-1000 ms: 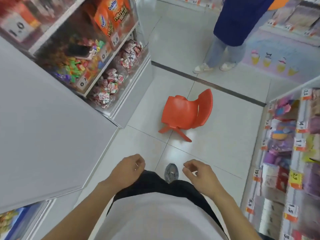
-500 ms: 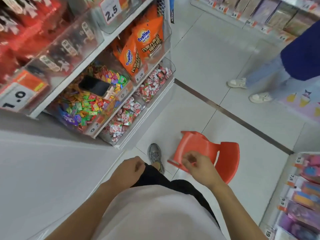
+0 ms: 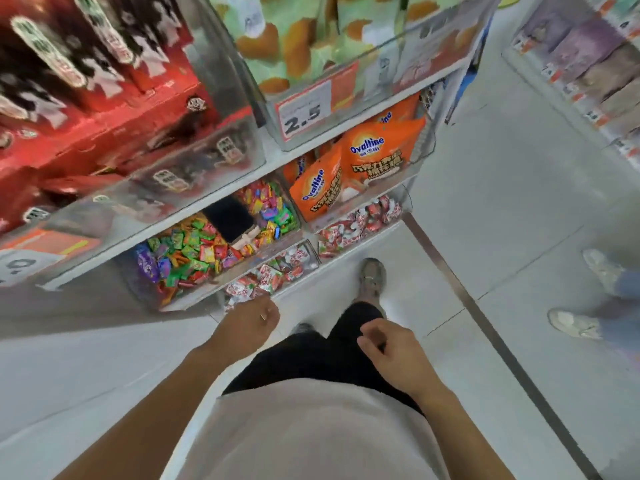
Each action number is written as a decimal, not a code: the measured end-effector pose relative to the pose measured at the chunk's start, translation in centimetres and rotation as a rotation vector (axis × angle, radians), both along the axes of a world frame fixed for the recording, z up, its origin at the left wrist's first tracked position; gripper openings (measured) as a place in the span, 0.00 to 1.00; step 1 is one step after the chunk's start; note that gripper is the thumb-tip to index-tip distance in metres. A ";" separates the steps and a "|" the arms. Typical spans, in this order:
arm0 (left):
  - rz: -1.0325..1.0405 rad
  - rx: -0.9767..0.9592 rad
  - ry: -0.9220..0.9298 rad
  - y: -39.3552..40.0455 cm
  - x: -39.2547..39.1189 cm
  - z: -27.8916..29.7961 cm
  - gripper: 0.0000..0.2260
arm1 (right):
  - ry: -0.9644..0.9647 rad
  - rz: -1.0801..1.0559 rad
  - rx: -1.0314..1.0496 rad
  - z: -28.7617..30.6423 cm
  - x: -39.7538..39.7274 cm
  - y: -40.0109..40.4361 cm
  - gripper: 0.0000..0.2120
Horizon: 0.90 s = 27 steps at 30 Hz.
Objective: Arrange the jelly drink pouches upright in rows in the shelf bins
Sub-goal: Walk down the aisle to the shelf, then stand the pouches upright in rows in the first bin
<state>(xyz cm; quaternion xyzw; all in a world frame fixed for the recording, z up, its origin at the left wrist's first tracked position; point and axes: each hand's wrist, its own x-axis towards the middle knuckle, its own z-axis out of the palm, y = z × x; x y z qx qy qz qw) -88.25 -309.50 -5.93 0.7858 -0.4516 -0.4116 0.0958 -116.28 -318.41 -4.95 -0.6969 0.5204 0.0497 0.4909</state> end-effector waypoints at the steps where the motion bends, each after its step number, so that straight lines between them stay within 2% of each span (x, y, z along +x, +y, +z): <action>1: 0.064 0.018 -0.008 -0.4 -0.1 -0.9 0.06 | -0.007 0.083 0.005 -1.2 0.9 -2.3 0.08; 3: 0.197 0.103 -0.036 -1.1 -0.4 -2.8 0.07 | -0.023 0.274 0.001 -4.1 3.8 -6.9 0.08; 7: 0.469 0.173 0.059 -1.1 -0.6 -6.9 0.07 | -0.048 0.508 0.023 -9.0 11.5 -12.1 0.07; 10: 0.669 0.184 0.065 -0.2 -0.3 -10.0 0.05 | -0.090 0.646 0.063 -12.5 17.1 -12.2 0.06; 14: 0.813 0.129 -0.005 1.1 1.8 -15.5 0.06 | -0.060 0.829 0.066 -18.7 23.1 -10.2 0.08; 17: 0.794 0.029 -0.117 2.1 4.1 -20.8 0.09 | -0.083 0.858 0.019 -23.8 26.4 -8.3 0.12; 20: 0.685 -0.150 -0.330 2.1 6.2 -25.8 0.23 | -0.143 0.911 -0.149 -27.8 28.9 -7.1 0.20; 23: 0.612 -0.247 -0.493 1.6 7.8 -29.6 0.34 | -0.239 1.036 -0.322 -31.1 31.1 -7.0 0.33; 25: 0.607 -0.259 -0.512 1.7 8.9 -31.6 0.37 | -0.291 1.142 -0.398 -32.8 31.8 -7.2 0.40; 27: 0.596 -0.322 -0.555 2.1 9.2 -32.8 0.37 | -0.350 1.197 -0.466 -34.2 31.4 -7.6 0.42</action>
